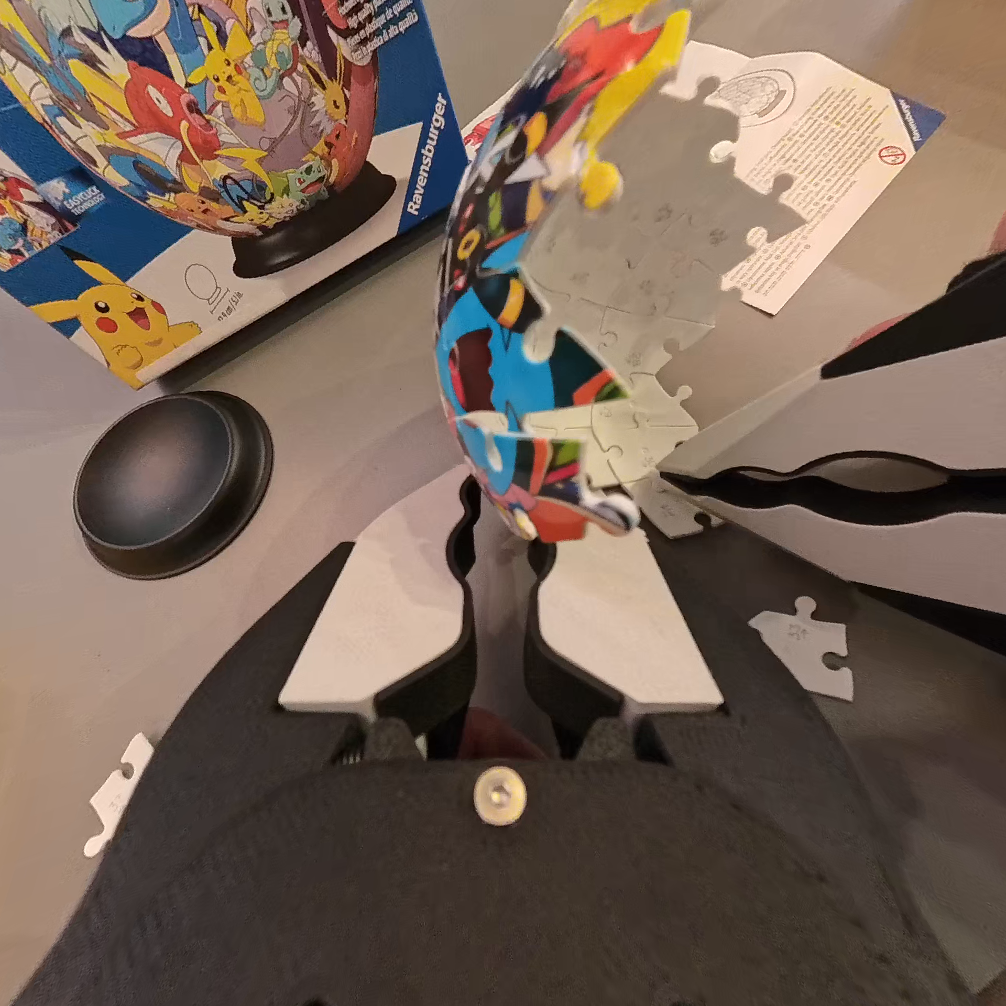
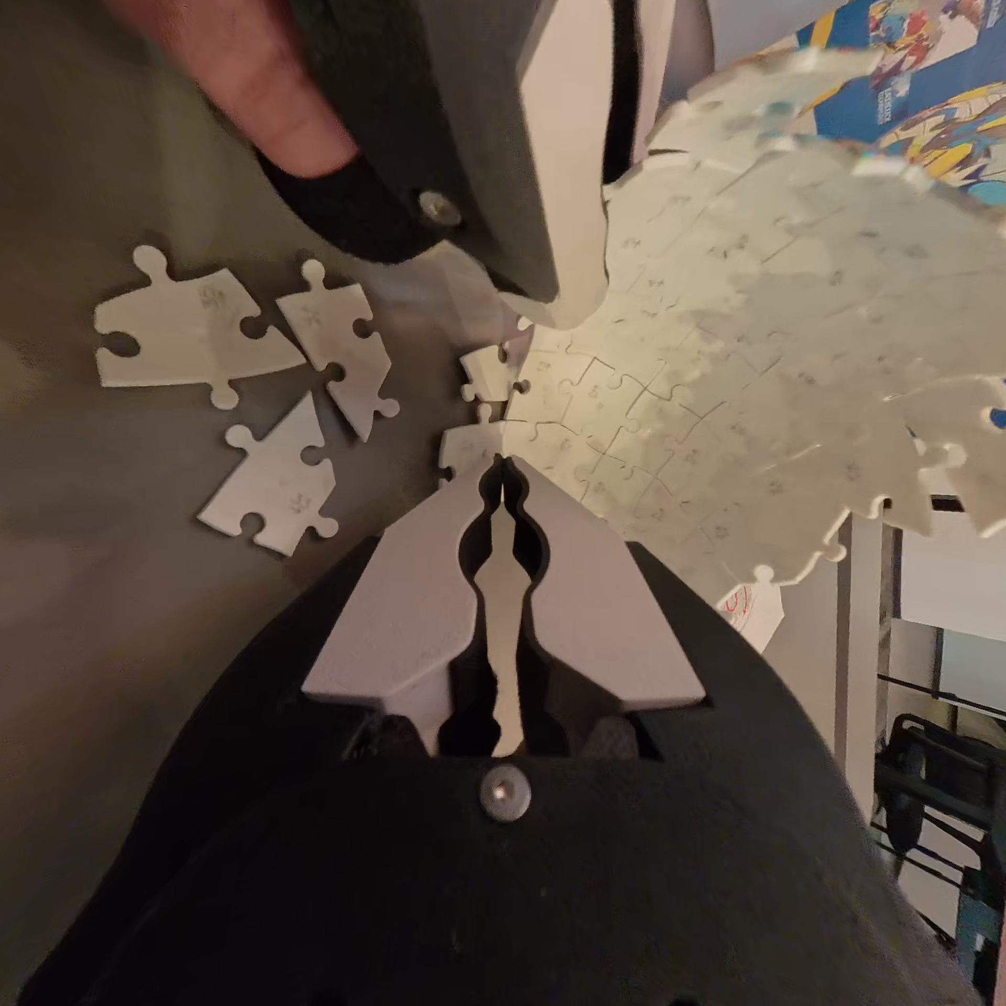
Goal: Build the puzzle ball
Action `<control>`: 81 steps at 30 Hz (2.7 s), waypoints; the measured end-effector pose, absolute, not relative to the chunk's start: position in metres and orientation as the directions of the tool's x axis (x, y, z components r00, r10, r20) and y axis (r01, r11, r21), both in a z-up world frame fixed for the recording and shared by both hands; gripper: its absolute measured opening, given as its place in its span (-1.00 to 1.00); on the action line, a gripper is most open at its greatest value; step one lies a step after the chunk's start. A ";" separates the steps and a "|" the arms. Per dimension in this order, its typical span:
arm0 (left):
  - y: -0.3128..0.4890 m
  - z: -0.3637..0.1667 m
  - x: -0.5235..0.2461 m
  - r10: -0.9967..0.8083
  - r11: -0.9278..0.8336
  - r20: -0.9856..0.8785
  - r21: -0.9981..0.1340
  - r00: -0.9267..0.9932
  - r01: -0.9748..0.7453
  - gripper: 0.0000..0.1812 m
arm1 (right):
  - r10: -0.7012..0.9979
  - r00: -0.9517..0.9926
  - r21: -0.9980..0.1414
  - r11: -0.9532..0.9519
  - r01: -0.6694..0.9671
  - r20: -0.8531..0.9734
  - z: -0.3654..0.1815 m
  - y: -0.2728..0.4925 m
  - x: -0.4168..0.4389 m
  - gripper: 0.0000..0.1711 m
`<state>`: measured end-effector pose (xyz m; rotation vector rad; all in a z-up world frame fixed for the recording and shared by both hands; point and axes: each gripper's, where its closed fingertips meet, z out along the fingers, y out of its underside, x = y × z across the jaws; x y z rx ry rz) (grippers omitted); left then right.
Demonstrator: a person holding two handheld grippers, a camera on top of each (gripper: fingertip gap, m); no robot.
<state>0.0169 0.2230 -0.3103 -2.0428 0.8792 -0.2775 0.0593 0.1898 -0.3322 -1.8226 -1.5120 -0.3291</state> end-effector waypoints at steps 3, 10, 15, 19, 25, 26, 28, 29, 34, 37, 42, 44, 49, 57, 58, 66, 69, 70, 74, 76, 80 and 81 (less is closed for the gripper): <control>0.223 -0.311 0.017 -0.681 -0.379 -0.110 -0.793 0.724 -0.477 -0.83 | 0.751 0.269 -0.365 -0.041 0.930 0.603 -0.333 0.189 0.059 -1.00; 0.220 -0.312 0.014 -0.708 -0.384 -0.080 -0.791 0.702 -0.477 -0.81 | 0.743 0.156 -0.245 0.011 0.970 0.651 -0.334 0.188 0.060 -1.00; 0.214 -0.314 0.011 -0.722 -0.399 -0.056 -0.782 0.690 -0.480 -0.79 | 0.759 0.169 -0.275 0.013 0.961 0.629 -0.333 0.188 0.060 -1.00; 0.210 -0.315 0.009 -0.721 -0.408 -0.049 -0.776 0.691 -0.481 -0.77 | 0.768 0.149 -0.269 0.032 0.963 0.623 -0.333 0.190 0.061 -1.00; 0.214 -0.317 0.007 -0.697 -0.438 -0.035 -0.770 0.716 -0.463 -0.76 | 0.779 0.156 -0.287 0.033 0.957 0.608 -0.332 0.199 0.061 -1.00; 0.215 -0.317 0.007 -0.695 -0.437 -0.039 -0.770 0.718 -0.464 -0.77 | 0.787 0.186 -0.313 0.010 0.950 0.589 -0.332 0.199 0.059 -1.00; 0.216 -0.317 0.006 -0.687 -0.439 -0.043 -0.772 0.726 -0.461 -0.79 | 0.787 0.239 -0.360 -0.023 0.933 0.569 -0.329 0.203 0.056 -1.00; 0.217 -0.316 0.005 -0.680 -0.442 -0.042 -0.773 0.732 -0.455 -0.80 | 0.784 0.244 -0.361 -0.027 0.932 0.571 -0.329 0.205 0.056 -1.00; 0.217 -0.316 0.005 -0.672 -0.447 -0.040 -0.775 0.740 -0.448 -0.80 | 0.789 0.348 -0.455 -0.099 0.885 0.506 -0.315 0.203 0.055 -1.00; 0.216 -0.316 0.005 -0.678 -0.452 -0.025 -0.774 0.735 -0.443 -0.77 | 0.784 0.417 -0.500 -0.158 0.851 0.461 -0.308 0.198 0.059 -1.00; 0.217 -0.314 0.005 -0.684 -0.462 0.011 -0.781 0.730 -0.421 -0.66 | 0.754 0.518 -0.567 -0.238 0.789 0.404 -0.300 0.188 0.070 -1.00; 0.218 -0.314 0.004 -0.687 -0.453 0.001 -0.783 0.727 -0.427 -0.65 | 0.737 0.551 -0.596 -0.253 0.762 0.392 -0.291 0.184 0.073 -1.00; 0.213 -0.308 0.005 -0.705 -0.445 0.025 -0.794 0.709 -0.414 -0.64 | 0.688 0.639 -0.672 -0.296 0.679 0.342 -0.271 0.176 0.081 -1.00; 0.209 -0.306 0.002 -0.717 -0.458 0.070 -0.798 0.694 -0.393 -0.59 | 0.592 0.774 -0.780 -0.366 0.508 0.226 -0.247 0.168 0.094 -1.00; 0.208 -0.305 0.002 -0.720 -0.459 0.081 -0.801 0.690 -0.384 -0.60 | 0.582 0.787 -0.780 -0.391 0.489 0.202 -0.249 0.166 0.097 -1.00; 0.198 -0.301 0.010 -0.747 -0.462 0.116 -0.799 0.655 -0.386 -0.59 | 0.526 0.847 -0.772 -0.506 0.384 0.076 -0.267 0.156 0.107 -1.00; 0.194 -0.299 0.014 -0.753 -0.468 0.135 -0.798 0.645 -0.379 -0.55 | 0.503 0.864 -0.759 -0.549 0.351 0.036 -0.273 0.154 0.110 -1.00; 0.191 -0.298 0.015 -0.756 -0.473 0.149 -0.797 0.638 -0.374 -0.55 | 0.498 0.867 -0.752 -0.566 0.337 0.013 -0.275 0.153 0.110 -1.00; 0.183 -0.299 0.021 -0.774 -0.480 0.168 -0.784 0.610 -0.393 -0.51 | 0.500 0.864 -0.739 -0.604 0.300 -0.057 -0.283 0.152 0.105 -1.00; 0.175 -0.301 0.022 -0.788 -0.488 0.185 -0.769 0.588 -0.412 -0.51 | 0.502 0.861 -0.737 -0.614 0.284 -0.087 -0.286 0.153 0.102 -1.00; 0.136 -0.289 0.027 -0.868 -0.451 0.252 -0.761 0.428 -0.466 -0.57 | 0.504 0.856 -0.732 -0.626 0.269 -0.117 -0.290 0.159 0.098 -1.00; 0.128 -0.284 0.025 -0.885 -0.429 0.247 -0.763 0.395 -0.483 -0.57 | 0.499 0.857 -0.730 -0.632 0.262 -0.125 -0.291 0.162 0.098 -1.00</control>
